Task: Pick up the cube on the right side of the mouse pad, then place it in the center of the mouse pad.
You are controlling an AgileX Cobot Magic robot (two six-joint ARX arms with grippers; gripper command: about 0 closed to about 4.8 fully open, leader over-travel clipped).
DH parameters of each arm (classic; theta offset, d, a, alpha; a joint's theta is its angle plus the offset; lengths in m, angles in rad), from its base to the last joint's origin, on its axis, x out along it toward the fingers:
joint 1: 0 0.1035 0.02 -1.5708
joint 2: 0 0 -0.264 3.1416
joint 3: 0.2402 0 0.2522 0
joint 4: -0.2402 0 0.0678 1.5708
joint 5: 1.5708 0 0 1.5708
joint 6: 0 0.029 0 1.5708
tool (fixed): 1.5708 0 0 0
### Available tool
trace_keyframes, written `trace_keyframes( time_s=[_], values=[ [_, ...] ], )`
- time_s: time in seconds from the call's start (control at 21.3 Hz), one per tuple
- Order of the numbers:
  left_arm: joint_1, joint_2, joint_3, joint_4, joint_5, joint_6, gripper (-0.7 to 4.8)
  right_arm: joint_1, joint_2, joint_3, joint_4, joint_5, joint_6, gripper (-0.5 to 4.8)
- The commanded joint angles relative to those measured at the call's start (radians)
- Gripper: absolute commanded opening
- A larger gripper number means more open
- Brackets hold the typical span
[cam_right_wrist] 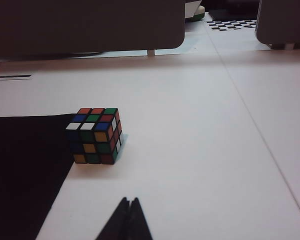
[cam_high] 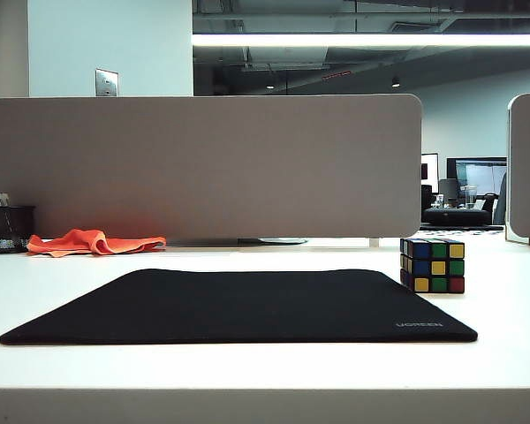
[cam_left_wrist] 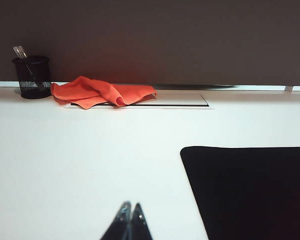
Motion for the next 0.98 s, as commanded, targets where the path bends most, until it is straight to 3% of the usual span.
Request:
trace_keyframes(
  time_s=[0.05, 0.42, 0.61, 0.75, 0.98],
  values=[
    [0.001, 0.0, 0.004, 0.007, 0.003, -0.01, -0.05, 0.001, -0.002, -0.006, 0.029, 0.002, -0.002, -0.08],
    [0.0, 0.0, 0.004, 0.007, 0.007, -0.016, -0.05, 0.001, -0.002, -0.006, 0.09, 0.002, 0.005, -0.08],
    [0.0, 0.0, 0.05, 0.003, 0.075, -0.041, -0.06, 0.005, -0.002, 0.005, 0.1, 0.046, 0.068, -0.09],
    [0.0, 0.014, 0.19, -0.056, 0.075, -0.058, -0.05, 0.006, 0.001, 0.082, 0.099, 0.073, 0.17, -0.09],
    [0.0, 0.124, 0.325, -0.077, 0.163, -0.008, -0.06, 0.006, 0.004, 0.199, 0.059, 0.069, 0.162, -0.09]
  ],
)
